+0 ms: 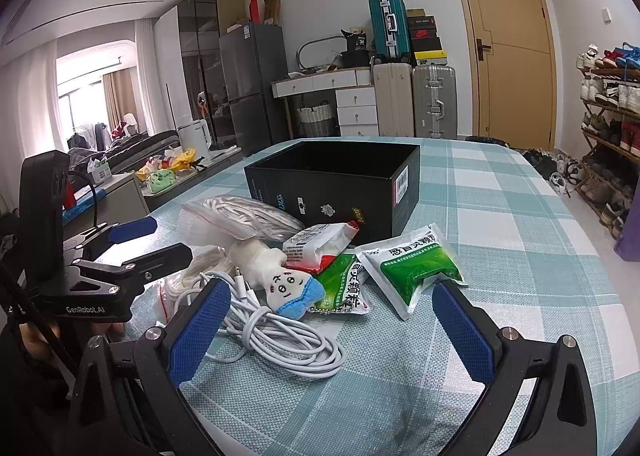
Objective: Organize soft objects
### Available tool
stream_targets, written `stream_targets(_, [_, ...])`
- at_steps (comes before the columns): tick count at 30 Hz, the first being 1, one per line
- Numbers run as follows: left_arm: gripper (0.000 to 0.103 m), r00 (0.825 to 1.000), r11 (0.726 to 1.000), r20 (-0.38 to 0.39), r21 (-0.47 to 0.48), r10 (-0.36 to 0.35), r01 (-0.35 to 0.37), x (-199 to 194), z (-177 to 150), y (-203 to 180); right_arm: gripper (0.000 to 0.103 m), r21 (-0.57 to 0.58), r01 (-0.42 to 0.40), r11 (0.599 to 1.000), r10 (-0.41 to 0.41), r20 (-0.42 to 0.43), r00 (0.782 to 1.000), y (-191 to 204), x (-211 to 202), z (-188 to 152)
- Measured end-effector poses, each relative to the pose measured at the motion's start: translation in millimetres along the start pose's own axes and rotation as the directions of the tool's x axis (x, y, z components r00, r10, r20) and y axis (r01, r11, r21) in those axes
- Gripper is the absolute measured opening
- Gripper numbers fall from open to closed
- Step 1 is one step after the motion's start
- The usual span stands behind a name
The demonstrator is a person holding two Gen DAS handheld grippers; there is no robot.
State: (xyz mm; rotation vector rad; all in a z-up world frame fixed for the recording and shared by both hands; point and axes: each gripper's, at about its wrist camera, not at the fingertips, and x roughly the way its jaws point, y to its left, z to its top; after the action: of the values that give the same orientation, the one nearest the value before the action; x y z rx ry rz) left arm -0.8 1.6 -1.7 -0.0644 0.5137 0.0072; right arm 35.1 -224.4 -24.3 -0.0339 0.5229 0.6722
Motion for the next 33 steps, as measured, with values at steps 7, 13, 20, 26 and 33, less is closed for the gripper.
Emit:
stream_targets(7, [0.103, 1.0, 1.0, 0.001, 0.002, 0.001, -0.001, 0.7, 0.7, -0.1, 0.103, 0.0, 0.0, 1.0, 0.0, 0.0, 1.0, -0.1, 0.1, 0.4])
stream_targets(13, [0.103, 1.0, 1.0, 0.001, 0.006, 0.004, -0.004, 0.8, 1.3, -1.3, 0.103, 0.0, -0.002, 1.0, 0.002, -0.001, 1.0, -0.3, 0.2, 0.3])
stream_targets(20, [0.103, 1.0, 1.0, 0.002, 0.007, 0.003, -0.003, 1.7, 1.4, -0.9, 0.103, 0.0, -0.001, 1.0, 0.001, 0.0, 1.0, -0.4, 0.0, 0.0])
stream_targets(26, [0.103, 1.0, 1.0, 0.002, 0.009, 0.003, -0.003, 1.4, 1.5, -1.0, 0.103, 0.001, -0.001, 1.0, 0.001, -0.001, 1.0, -0.7, 0.0, -0.2])
stream_targets(33, [0.103, 1.0, 1.0, 0.009, 0.006, 0.0, 0.0, 1.4, 1.6, -0.9, 0.103, 0.003, 0.003, 1.0, -0.003, -0.006, 1.0, -1.8, 1.5, -0.8])
